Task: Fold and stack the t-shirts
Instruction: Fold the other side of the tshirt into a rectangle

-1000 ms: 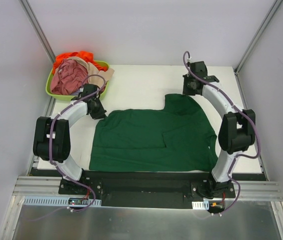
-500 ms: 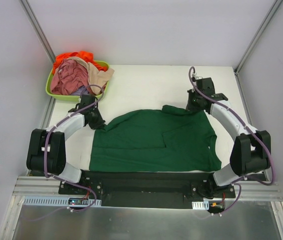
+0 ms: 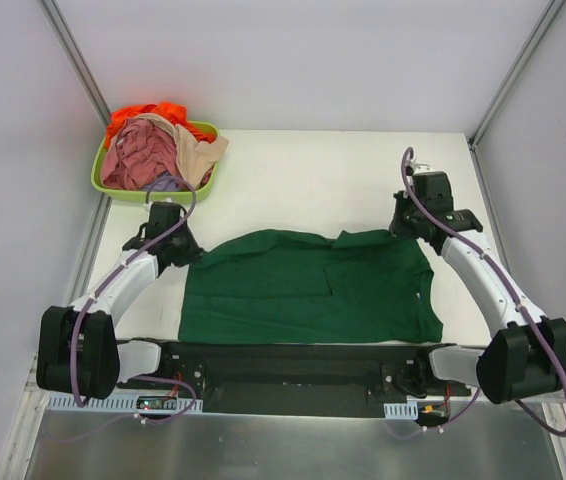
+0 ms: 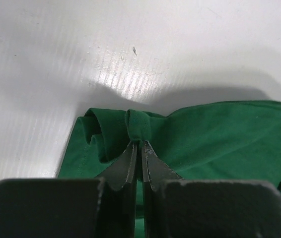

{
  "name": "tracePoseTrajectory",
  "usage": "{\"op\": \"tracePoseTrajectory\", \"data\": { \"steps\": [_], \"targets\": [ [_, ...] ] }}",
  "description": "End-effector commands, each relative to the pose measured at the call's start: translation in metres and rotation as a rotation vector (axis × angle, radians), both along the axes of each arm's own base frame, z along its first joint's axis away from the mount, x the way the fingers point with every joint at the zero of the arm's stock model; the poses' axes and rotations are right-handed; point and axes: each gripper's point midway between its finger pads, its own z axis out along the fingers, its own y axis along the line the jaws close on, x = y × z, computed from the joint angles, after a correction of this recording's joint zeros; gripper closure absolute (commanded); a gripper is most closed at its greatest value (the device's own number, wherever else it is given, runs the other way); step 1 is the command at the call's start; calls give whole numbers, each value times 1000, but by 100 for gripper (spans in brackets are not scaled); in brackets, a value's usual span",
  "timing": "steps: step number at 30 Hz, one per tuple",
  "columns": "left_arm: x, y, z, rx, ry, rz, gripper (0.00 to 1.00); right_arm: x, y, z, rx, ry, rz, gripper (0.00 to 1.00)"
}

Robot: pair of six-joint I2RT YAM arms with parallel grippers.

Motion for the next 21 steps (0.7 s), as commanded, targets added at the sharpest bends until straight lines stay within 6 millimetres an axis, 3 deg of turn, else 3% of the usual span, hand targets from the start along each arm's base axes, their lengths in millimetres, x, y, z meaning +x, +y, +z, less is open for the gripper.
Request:
{"op": "tracePoseTrajectory", "data": {
  "steps": [1,9,21],
  "targets": [
    [-5,12,10,25,-48,74,100,-21,-13,13,-7,-13,-45,98],
    [-15,13,9,6,-61,102,100,-53,-25,15,-22,-21,-68,96],
    [-30,21,10,13,-83,155,100,-76,-34,8,-41,-4,-79,96]
  ]
}}
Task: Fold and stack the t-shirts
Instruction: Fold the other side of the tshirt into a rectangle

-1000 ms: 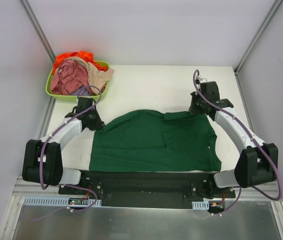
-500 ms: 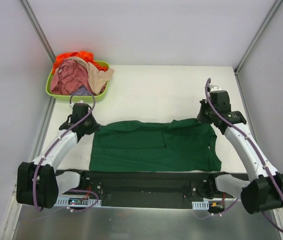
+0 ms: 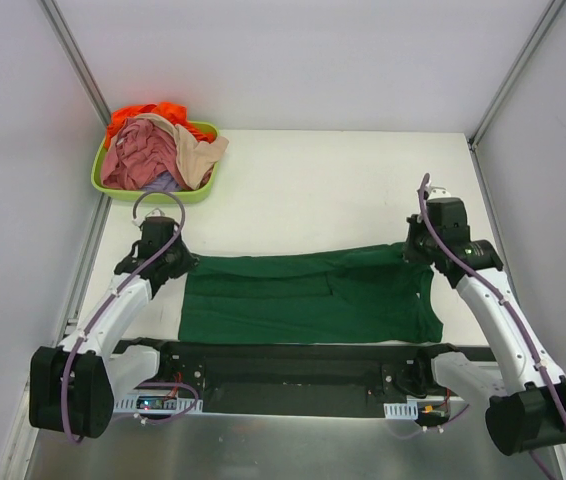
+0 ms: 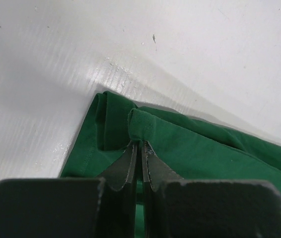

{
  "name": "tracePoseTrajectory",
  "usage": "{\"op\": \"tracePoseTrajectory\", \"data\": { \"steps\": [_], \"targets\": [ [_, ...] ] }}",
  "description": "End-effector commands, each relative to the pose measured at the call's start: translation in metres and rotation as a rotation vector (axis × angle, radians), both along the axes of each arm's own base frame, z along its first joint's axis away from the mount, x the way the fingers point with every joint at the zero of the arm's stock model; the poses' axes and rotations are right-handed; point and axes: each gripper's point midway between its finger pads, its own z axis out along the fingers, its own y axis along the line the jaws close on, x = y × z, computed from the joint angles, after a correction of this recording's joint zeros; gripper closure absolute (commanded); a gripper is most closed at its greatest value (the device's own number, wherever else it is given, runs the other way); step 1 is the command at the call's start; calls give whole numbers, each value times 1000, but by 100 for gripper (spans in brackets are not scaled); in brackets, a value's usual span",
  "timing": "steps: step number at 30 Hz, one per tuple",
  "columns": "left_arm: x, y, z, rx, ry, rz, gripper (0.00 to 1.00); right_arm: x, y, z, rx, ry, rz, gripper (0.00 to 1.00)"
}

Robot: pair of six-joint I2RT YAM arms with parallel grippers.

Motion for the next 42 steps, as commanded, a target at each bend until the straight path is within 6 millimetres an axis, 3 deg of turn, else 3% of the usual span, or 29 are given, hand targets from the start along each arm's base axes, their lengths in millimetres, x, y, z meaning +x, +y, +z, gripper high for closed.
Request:
{"op": "tracePoseTrajectory", "data": {
  "steps": [1,7,15,19,23,26,30,32,34,35,39,42],
  "targets": [
    [-5,10,4,24,-19,56,100,-12,-11,-3,-25,7,-30,96],
    [-9,9,8,16,-28,57,100,-23,-16,-7,-39,31,-33,95],
    [-23,4,-9,-10,22,37,100,-42,-17,-18,7,63,-93,94],
    [-28,2,-14,-20,32,22,100,-53,-19,-30,8,111,-111,94],
    [-36,-4,-21,-44,56,-10,99,-69,-19,-55,23,220,-167,89],
    [-44,-5,-22,-54,73,-15,87,-93,-28,-69,13,329,-304,78],
    [-53,9,-9,-11,71,55,46,-109,-29,-66,24,365,-339,61],
    [-56,19,4,3,62,139,21,-111,-32,-59,20,338,-337,32],
    [-50,17,23,-25,4,150,1,-104,-32,-51,25,271,-302,12],
    [-47,15,31,-41,-20,151,1,-99,-29,-48,36,245,-284,2],
    [-31,0,55,-84,-60,74,1,-67,11,-32,203,140,-107,4],
    [-17,-30,57,-163,-53,-73,1,-43,45,-24,340,102,19,4]
  ]
}}
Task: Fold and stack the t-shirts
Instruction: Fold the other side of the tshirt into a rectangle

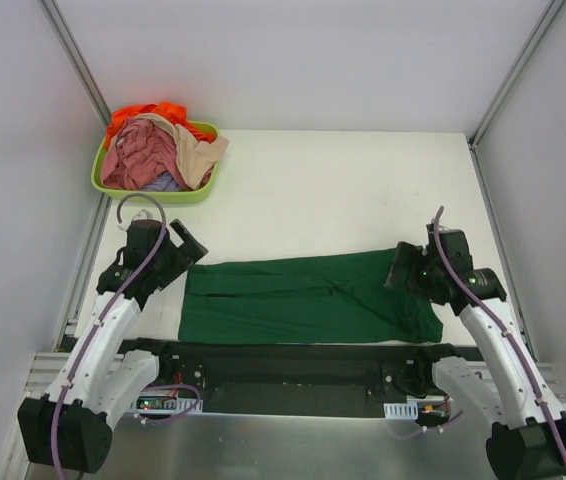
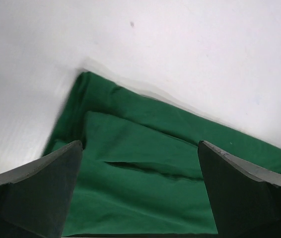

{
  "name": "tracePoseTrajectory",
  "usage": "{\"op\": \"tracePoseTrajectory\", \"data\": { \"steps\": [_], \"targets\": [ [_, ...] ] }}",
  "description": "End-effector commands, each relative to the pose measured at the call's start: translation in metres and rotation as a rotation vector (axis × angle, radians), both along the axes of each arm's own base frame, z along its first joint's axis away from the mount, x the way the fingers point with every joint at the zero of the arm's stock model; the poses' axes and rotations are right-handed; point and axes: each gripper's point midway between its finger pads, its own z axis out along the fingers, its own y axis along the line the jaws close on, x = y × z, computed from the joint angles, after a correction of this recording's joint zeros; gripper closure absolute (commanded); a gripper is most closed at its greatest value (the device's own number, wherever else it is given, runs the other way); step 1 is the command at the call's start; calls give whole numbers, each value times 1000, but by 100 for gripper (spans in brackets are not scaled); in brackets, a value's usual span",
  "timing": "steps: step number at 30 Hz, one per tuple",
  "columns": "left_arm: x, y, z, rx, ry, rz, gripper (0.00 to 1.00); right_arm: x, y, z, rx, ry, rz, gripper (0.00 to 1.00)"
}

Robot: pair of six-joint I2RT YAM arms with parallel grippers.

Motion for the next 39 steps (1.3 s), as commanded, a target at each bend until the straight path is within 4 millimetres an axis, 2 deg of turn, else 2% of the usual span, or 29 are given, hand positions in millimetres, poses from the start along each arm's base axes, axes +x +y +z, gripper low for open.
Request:
{"op": "tracePoseTrajectory", "data": {
  "steps": [1,3,5,7,10,13,16,19,24,29,31,32,33,36,39],
  "targets": [
    [20,-42,11,-108,-11,-194,1,48,57,22,234,-124,191,4],
    [25,-60,1,-129,23,-288,1,59,71,21,289,-109,238,4],
    [31,-66,-10,-105,71,-319,1,72,85,11,328,-83,282,4],
    [34,-66,-24,-93,126,-318,1,83,94,1,334,-69,313,4],
    [35,-60,-47,-64,205,-287,1,90,98,-23,283,3,332,4],
    [33,-56,-60,-44,249,-269,1,85,106,-44,250,84,374,4],
    [31,-51,-68,-20,270,-246,1,64,110,-61,219,182,438,4],
    [29,-47,-71,-7,278,-230,1,35,112,-68,204,252,494,4],
    [29,-44,-72,9,274,-224,1,-12,127,-45,247,280,617,4],
    [29,-35,-72,45,267,-197,1,-90,146,-15,342,380,818,4],
    [28,-32,-72,57,268,-187,1,-111,151,-4,370,383,885,4],
    [28,-31,-72,59,270,-186,1,-111,152,2,371,346,899,4],
    [29,-32,-72,58,267,-188,1,-104,148,3,336,291,886,4],
    [29,-34,-70,48,266,-201,1,-65,131,5,162,122,795,4],
    [29,-35,-68,48,261,-205,1,-33,113,2,35,79,641,4]
  ]
}}
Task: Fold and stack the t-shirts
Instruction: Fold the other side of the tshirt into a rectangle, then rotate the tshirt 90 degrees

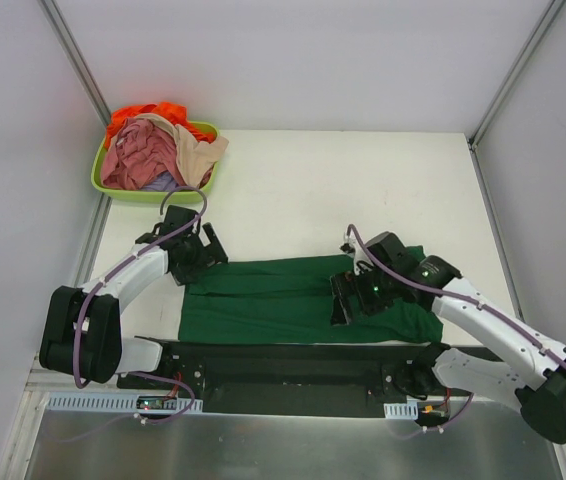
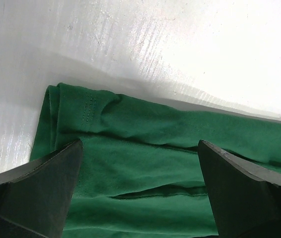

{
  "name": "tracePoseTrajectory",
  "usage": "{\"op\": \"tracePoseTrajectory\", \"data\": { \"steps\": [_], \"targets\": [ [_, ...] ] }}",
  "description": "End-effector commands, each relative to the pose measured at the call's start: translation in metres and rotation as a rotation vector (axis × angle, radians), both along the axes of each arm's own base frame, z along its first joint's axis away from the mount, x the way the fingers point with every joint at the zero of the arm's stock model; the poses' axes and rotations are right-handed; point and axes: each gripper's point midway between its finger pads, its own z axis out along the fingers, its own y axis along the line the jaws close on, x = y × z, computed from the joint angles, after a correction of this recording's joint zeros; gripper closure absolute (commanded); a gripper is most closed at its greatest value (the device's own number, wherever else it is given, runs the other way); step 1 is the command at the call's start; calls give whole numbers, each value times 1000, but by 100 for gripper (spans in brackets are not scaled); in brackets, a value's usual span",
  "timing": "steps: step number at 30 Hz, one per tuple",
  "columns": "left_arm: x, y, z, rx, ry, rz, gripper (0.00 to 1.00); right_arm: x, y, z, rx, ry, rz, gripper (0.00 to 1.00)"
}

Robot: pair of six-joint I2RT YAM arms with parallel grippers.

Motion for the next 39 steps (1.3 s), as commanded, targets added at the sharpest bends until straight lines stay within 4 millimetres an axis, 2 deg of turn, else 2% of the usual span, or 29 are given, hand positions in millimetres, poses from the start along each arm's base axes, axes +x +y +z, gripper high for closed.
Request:
{"op": "tracePoseTrajectory", "data": {
  "steps": [1,5,9,14,17,19,20,21,23,26,27,28,29,32,35,37,39],
  "targets": [
    [2,5,9,25,-31,-7,1,51,-33,-4,-191,-115,-252,4],
    [-4,10,5,39,-13,4,1,62,-52,-35,-272,41,-418,4],
    [-17,9,-1,18,15,20,1,82,-75,-69,-412,16,-533,4],
    [-34,7,-10,-3,49,11,1,98,-84,-95,-425,139,-629,4],
    [-46,6,-19,-16,90,9,1,121,-90,-107,-418,177,-684,4],
    [-59,2,-27,-53,128,18,1,148,-92,-109,-391,181,-730,4],
    [-67,-2,-32,-76,143,17,1,164,-93,-109,-388,170,-758,4],
    [-76,-5,-36,-92,162,25,1,189,-89,-102,-365,139,-775,4],
    [-94,-11,-41,-141,191,42,1,227,-73,-101,-306,152,-782,4],
    [-114,-24,-43,-196,181,34,1,300,-50,-94,-237,98,-740,4],
    [-119,-36,-43,-236,169,10,1,313,-41,-96,-224,133,-703,4],
    [-124,-58,-37,-307,135,-70,1,332,-31,-89,-191,130,-680,4],
    [-131,-72,-33,-359,135,-108,1,347,-20,-86,-150,140,-660,4],
    [-141,-88,-25,-343,126,-184,1,397,5,-73,-44,48,-624,4],
    [-150,-94,-15,-283,110,-250,1,435,4,-55,-28,-55,-628,4],
    [-154,-97,-4,-239,87,-315,1,450,8,-33,17,-109,-630,4],
    [-158,-97,7,-205,96,-388,1,456,13,-9,67,-159,-613,4]
  ]
}}
